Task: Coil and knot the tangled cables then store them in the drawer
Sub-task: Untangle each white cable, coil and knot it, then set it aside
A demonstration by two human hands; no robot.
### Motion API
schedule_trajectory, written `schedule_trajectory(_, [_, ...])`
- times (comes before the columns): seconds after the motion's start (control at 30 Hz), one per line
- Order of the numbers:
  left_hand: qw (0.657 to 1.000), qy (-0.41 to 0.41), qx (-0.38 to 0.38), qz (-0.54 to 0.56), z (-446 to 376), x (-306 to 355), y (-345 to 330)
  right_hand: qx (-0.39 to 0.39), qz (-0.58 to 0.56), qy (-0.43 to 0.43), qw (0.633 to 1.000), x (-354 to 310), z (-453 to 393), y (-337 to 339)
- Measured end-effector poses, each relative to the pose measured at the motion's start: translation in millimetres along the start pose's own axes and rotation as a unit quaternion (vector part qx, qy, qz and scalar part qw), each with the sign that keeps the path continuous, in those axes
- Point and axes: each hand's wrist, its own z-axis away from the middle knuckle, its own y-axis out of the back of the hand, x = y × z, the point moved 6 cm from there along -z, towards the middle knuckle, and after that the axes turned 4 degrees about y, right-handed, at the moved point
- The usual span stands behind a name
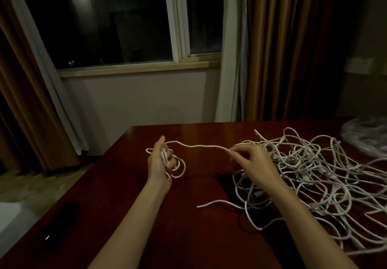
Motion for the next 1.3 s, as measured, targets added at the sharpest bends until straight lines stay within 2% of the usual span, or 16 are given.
schedule_trajectory(0.1, [0.991, -0.013, -0.05, -0.127, 6.9, -12.7, -18.5, 0.035, 0.005, 0.014, 0.999, -5.2, 0.8, 0.9])
schedule_trajectory(0.23, [0.945, -0.001, -0.169, -0.279, 28.1, -38.2, -48.8, -0.002, 0.045, 0.067, 0.997, -21.0, 3.4, -12.6])
schedule_trajectory(0.3, [0.934, 0.004, -0.185, -0.304, 36.5, -46.2, -56.2, -0.028, 0.072, 0.094, 0.993, -28.6, 4.7, -20.4])
schedule_trajectory(0.37, [0.943, -0.002, -0.167, -0.289, 39.3, -46.2, -58.7, -0.038, 0.088, 0.102, 0.99, -32.1, 5.5, -26.5])
schedule_trajectory(0.5, [0.956, -0.053, -0.089, -0.273, 34.5, -32.0, -48.9, -0.06, 0.043, 0.059, 0.996, -25.3, 6.9, -31.7])
schedule_trajectory(0.6, [0.977, -0.084, -0.062, -0.188, 30.0, -20.2, -40.4, -0.064, 0.078, 0.041, 0.994, -14.8, 5.6, -24.3])
schedule_trajectory(0.7, [0.988, -0.098, -0.029, -0.116, 22.5, -8.1, -28.4, -0.03, 0.113, 0.036, 0.992, -7.9, 2.7, -14.0])
schedule_trajectory(0.9, [0.992, -0.107, 0.011, -0.068, 18.5, -5.4, -15.6, -0.003, 0.205, 0.023, 0.979, -4.9, 0.0, -9.4])
schedule_trajectory(0.97, [0.992, -0.096, 0.006, -0.076, 17.1, -5.8, -16.6, 0.017, 0.192, 0.028, 0.981, -6.5, 0.2, -4.0])
schedule_trajectory(1.03, [0.986, -0.077, -0.02, -0.147, 16.5, -8.8, -21.2, 0.049, 0.136, 0.041, 0.989, -11.3, 1.3, 2.3])
schedule_trajectory(1.1, [0.972, -0.053, -0.08, -0.215, 22.2, -17.5, -32.8, 0.061, 0.101, 0.054, 0.992, -17.1, 1.5, 4.1])
schedule_trajectory(1.2, [0.951, -0.022, -0.174, -0.255, 36.5, -34.6, -55.1, 0.07, 0.127, 0.088, 0.985, -28.8, 3.1, 1.3])
schedule_trajectory(1.3, [0.932, 0.004, -0.23, -0.278, 49.4, -48.9, -70.1, 0.046, 0.132, 0.133, 0.981, -38.0, 5.5, -6.3])
